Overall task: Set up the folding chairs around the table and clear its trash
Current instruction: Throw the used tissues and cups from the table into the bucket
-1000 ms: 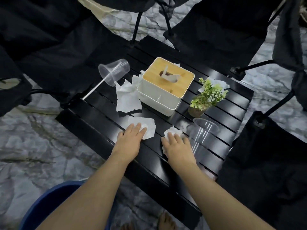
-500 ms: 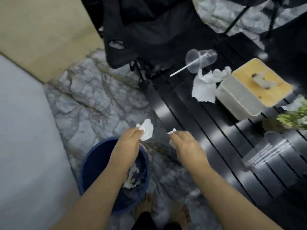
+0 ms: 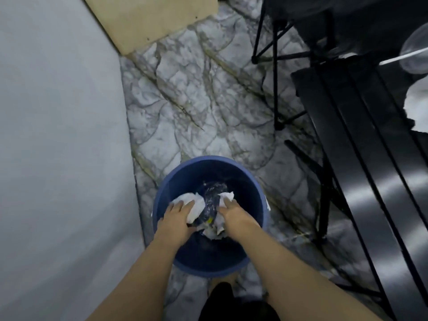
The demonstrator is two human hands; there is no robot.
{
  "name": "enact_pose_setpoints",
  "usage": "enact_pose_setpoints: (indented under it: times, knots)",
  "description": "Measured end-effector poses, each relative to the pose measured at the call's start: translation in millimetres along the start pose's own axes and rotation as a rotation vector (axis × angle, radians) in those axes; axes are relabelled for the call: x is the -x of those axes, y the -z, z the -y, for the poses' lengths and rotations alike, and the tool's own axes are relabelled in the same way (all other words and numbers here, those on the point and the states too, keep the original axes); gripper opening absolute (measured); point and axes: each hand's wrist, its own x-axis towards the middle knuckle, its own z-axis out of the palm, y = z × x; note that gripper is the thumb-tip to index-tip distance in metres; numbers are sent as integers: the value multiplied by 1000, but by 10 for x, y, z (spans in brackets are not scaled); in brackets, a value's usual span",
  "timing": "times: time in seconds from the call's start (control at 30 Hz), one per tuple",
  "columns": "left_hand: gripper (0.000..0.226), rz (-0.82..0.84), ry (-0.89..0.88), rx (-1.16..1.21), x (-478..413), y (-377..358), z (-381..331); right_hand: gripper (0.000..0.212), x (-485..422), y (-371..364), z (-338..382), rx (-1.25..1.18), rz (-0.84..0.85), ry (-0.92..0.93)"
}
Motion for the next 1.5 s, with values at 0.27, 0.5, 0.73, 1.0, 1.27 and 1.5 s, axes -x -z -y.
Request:
enact_pose_setpoints:
  times: [0.27, 0.5, 0.73, 1.0, 1.27, 1.5]
  knots:
    - [27, -373, -265, 80, 264, 552, -967, 37, 828, 706, -260, -269, -445, -67]
    - [23, -351, -725, 23, 530, 935, -2640, 21, 2267, 1168, -1001, -332, -953, -290]
    - [35, -225, -998, -81, 1017, 542, -4278, 18, 3608, 933, -1882, -380, -1150, -598]
    - [71, 8, -1015, -128, 1347, -312, -5235, 28, 4234, 640, -2859, -453, -1146, -795]
    - [103, 70, -825, -202, 1374, -854, -5459, 39, 4292, 621, -3559, -516, -1172, -794]
    - [98, 152, -814, 67, 1176, -915, -5409, 45, 3931, 1095, -4357, -471, -1188, -731]
